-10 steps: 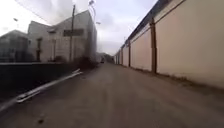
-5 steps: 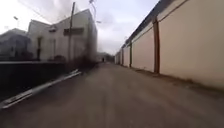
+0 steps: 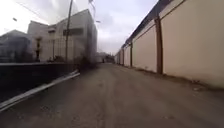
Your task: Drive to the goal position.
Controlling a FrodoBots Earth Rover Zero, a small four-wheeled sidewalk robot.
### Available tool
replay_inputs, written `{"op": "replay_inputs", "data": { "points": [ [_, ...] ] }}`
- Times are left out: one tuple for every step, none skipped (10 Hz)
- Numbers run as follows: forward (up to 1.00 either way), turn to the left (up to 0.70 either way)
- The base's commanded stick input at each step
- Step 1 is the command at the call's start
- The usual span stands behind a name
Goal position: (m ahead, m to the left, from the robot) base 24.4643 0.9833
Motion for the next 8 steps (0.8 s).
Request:
{"op": "replay_inputs", "data": {
  "points": [
    [0.50, 0.00],
    [0.50, 0.00],
    [0.50, 0.00],
    [0.50, 0.00],
    [0.50, 0.00],
    [0.50, 0.00],
    [0.50, 0.00],
    [0.50, 0.00]
  ]
}}
